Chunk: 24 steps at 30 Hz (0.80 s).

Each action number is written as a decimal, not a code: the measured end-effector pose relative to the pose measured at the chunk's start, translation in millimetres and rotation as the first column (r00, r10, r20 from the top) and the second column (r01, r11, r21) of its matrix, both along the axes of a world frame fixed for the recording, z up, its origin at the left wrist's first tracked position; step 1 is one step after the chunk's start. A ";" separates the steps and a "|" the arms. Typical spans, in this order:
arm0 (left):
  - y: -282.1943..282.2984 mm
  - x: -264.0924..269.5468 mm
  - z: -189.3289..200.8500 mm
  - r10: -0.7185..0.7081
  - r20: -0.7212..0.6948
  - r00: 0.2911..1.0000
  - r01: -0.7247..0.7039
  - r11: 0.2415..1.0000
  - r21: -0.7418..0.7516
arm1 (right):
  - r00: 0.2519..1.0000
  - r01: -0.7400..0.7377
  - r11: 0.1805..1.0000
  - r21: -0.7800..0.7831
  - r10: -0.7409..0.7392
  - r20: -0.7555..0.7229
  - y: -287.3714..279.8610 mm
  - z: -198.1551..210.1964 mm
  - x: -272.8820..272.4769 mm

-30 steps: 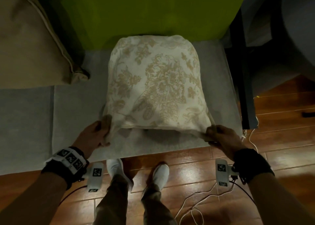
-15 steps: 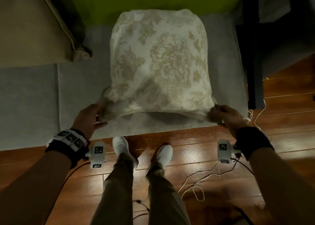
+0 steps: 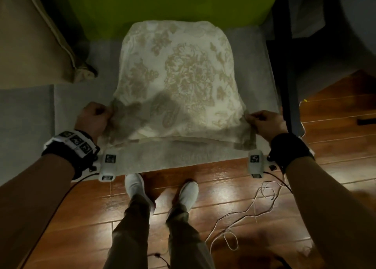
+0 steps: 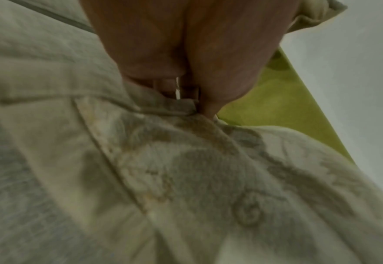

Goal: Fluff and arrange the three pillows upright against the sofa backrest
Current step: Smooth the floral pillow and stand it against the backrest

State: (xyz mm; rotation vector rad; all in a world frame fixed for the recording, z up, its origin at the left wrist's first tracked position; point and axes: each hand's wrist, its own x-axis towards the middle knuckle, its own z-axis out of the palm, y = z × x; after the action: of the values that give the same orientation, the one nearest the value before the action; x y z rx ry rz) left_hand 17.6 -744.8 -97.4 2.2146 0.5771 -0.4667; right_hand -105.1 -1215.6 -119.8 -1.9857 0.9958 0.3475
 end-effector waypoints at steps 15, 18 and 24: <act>-6.5 27.7 11.8 -0.067 -0.020 0.998 0.068 0.998 0.019 | 0.993 -0.121 0.969 -0.214 0.122 -0.008 17.5 26.1 18.7; -29.0 6.8 29.3 -0.148 0.230 0.962 0.126 0.986 0.107 | 0.899 -0.119 0.874 -0.471 0.296 0.322 61.8 51.8 16.2; -111.9 -23.3 31.7 -0.767 0.267 0.584 0.579 0.624 0.524 | 0.645 -0.448 0.612 -0.652 0.726 0.238 165.8 43.9 51.0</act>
State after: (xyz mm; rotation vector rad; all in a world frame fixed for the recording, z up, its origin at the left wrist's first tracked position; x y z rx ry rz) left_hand -5.7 -856.7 -65.7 2.7685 -0.5707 -0.1650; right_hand -54.1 -1049.8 -75.9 -2.7329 0.0149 -0.1184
